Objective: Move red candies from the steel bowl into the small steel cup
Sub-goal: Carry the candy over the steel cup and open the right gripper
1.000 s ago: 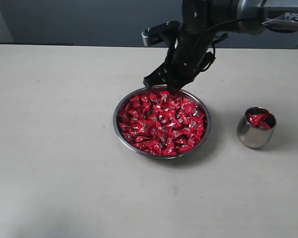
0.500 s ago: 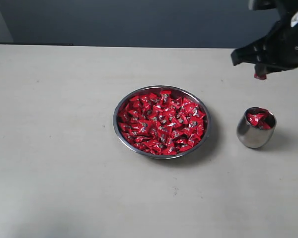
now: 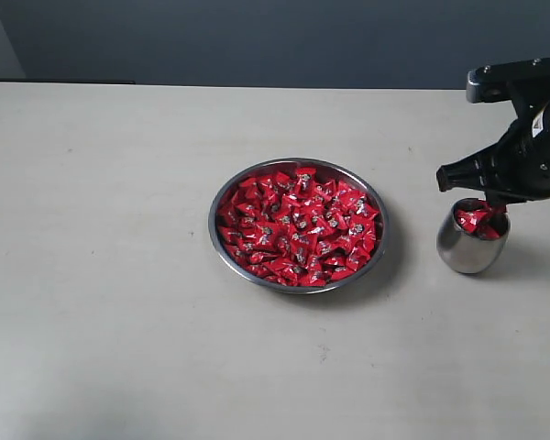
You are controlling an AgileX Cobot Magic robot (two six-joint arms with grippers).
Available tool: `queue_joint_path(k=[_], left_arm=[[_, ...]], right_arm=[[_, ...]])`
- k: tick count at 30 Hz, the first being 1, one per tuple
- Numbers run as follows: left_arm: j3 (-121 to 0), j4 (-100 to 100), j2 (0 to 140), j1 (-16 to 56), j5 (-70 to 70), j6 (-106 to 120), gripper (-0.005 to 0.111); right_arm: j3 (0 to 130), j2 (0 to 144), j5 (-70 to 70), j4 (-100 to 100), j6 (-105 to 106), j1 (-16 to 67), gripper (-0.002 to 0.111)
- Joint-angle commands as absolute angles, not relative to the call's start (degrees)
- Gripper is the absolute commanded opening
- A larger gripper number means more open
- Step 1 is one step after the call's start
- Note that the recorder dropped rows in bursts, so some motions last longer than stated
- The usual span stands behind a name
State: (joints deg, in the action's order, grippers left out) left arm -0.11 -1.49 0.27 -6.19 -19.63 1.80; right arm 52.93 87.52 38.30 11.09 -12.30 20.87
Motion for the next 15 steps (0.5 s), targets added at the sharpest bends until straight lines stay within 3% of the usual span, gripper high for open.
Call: queue_joint_path(k=[1, 15], left_arm=[[0.0, -1.6, 0.0, -6.2, -19.1, 1.7, 0.0], [0.0, -1.6, 0.0, -6.2, -19.1, 1.7, 0.0]], right_arm=[[52.8, 90.1, 37.5, 12.6, -12.6, 20.5, -0.001], [52.8, 91.1, 36.1, 16.3, -14.0, 20.5, -0.001]])
